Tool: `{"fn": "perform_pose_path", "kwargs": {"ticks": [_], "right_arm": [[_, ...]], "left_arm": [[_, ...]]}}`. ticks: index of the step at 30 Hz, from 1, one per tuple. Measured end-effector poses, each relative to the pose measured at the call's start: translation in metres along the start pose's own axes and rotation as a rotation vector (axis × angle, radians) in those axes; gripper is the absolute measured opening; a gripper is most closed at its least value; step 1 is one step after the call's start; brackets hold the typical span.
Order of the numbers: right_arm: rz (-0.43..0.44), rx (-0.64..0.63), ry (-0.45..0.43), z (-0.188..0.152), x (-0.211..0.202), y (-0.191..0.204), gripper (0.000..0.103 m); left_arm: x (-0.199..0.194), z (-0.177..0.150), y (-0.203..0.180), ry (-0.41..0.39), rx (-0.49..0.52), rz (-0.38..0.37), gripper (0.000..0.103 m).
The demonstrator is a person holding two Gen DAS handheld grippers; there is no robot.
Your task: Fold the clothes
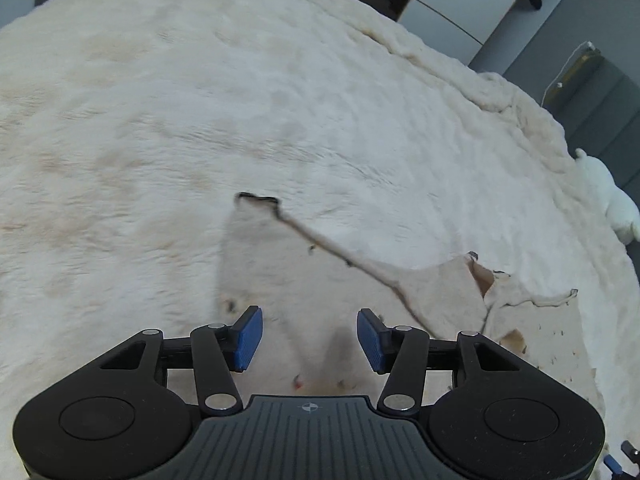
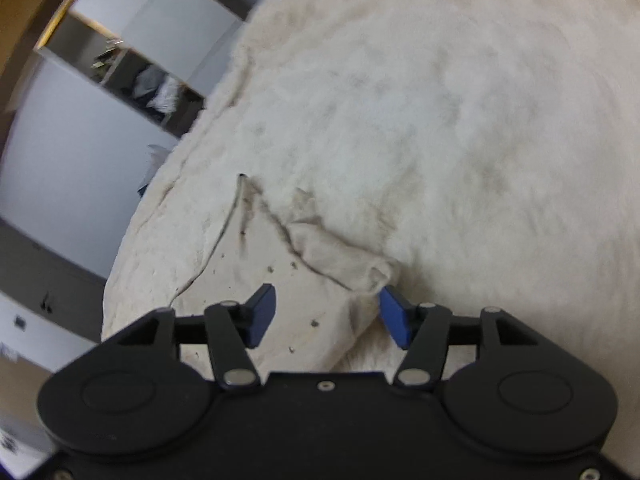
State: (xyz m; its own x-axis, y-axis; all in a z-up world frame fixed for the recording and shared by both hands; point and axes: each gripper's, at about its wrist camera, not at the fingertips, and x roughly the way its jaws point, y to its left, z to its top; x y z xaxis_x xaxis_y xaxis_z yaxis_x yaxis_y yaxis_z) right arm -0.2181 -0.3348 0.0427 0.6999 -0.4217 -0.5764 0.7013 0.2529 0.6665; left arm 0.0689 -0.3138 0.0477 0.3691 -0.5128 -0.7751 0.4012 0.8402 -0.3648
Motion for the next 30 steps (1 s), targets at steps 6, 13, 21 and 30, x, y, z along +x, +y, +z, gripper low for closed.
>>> {"fn": "perform_pose_path", "kwargs": {"ticks": [6, 13, 21, 30], "right_arm": [[0.004, -0.064, -0.071, -0.002, -0.004, 0.004, 0.057], [0.034, -0.111, -0.026, -0.006, 0.004, 0.014, 0.057], [0.035, -0.105, -0.018, -0.005, 0.005, 0.015, 0.057], [0.026, -0.136, -0.030, -0.008, 0.002, 0.017, 0.057]], "left_arm": [[0.005, 0.001, -0.002, 0.005, 0.025, 0.002, 0.047], [0.001, 0.001, -0.002, 0.002, 0.057, 0.015, 0.047], [-0.003, 0.008, -0.003, -0.037, 0.135, 0.022, 0.046], [0.001, 0.024, 0.012, -0.142, 0.085, 0.200, 0.000]]}}
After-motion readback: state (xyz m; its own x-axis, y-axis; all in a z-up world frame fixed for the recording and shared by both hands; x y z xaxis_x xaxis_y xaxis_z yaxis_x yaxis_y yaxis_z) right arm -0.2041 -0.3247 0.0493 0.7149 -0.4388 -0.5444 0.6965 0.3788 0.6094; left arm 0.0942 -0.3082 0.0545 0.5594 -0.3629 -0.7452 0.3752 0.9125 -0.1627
